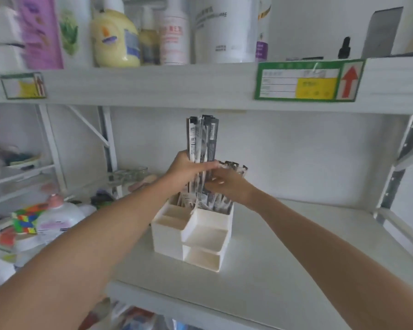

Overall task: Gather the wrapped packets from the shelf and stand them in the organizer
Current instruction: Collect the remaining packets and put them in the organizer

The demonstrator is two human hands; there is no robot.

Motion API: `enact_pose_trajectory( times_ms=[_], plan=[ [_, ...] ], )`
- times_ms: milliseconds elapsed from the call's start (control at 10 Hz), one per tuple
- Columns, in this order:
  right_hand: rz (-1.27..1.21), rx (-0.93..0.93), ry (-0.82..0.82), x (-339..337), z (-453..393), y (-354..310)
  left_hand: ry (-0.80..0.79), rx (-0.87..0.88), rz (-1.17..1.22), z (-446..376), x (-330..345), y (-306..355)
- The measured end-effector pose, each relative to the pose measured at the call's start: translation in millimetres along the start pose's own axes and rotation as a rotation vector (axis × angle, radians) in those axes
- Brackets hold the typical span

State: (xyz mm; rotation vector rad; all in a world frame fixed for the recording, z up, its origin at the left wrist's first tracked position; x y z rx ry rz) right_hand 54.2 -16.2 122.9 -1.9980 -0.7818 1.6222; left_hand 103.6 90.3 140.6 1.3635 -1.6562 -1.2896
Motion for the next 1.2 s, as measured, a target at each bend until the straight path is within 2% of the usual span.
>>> enact_pose_trajectory(
  times_ms=[200, 300, 400, 600, 800, 1000, 1200],
  plan=[
    [0.308, 0.156, 0.079, 65, -54, -10, -0.118, -0.076, 0.003, -30, -58, -57],
    [0.273, 0.249, 0.075, 77, -62, -6, -0.173, -0.098, 0.010, -42, -66, -82],
    [0.355, 0.288, 0.047, 84, -62, -5, -0.227, -0.158, 0.056, -47, -65, -100],
    [0.489, 0.386, 0.082, 96, -67, 16, -0.329, -0.142, 0.068, -54, -55, -124],
    [0.674, 0.436, -0.001, 107, -69, 15, -0.431, -0.079, 0.086, -50, -65, -137],
    [0.531, 0.398, -0.035, 100, -88, 5, -0.383, -0.026, 0.095, -59, -85, -118],
    [0.467, 0.383, 0.029, 84, -86, -11, -0.381, 0.030, 0.075, -67, -102, -96]
  ],
)
Point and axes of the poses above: each hand's wrist, its own z-axis away from the middle knuckle, its own x-axis out of the palm, y = z × x, the point moved 4 cm from there along -z, towards the middle knuckle, and after that the axes turned 8 degrees about z, right-handed, at the moved point
